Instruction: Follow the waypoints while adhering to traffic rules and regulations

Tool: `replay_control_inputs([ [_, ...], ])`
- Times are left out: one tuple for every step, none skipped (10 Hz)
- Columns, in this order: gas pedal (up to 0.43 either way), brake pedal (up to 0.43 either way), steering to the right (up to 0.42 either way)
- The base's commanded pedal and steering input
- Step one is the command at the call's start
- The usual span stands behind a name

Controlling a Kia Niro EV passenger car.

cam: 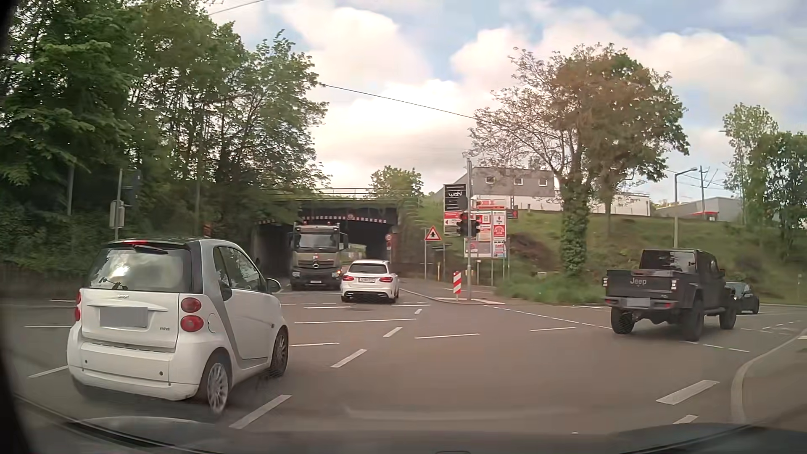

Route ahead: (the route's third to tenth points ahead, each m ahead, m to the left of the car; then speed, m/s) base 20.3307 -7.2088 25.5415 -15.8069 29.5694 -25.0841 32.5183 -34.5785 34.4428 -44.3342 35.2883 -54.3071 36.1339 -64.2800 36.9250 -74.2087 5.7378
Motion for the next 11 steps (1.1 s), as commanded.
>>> replay_control_inputs([
  [0.008,0.000,0.245],
  [0.008,0.000,0.257],
  [0.020,0.000,0.275],
  [0.020,0.000,0.289],
  [0.028,0.000,0.307],
  [0.028,0.000,0.324],
  [0.059,0.000,0.341],
  [0.087,0.000,0.350],
  [0.110,0.000,0.352],
  [0.118,0.000,0.350],
  [0.138,0.000,0.340],
])
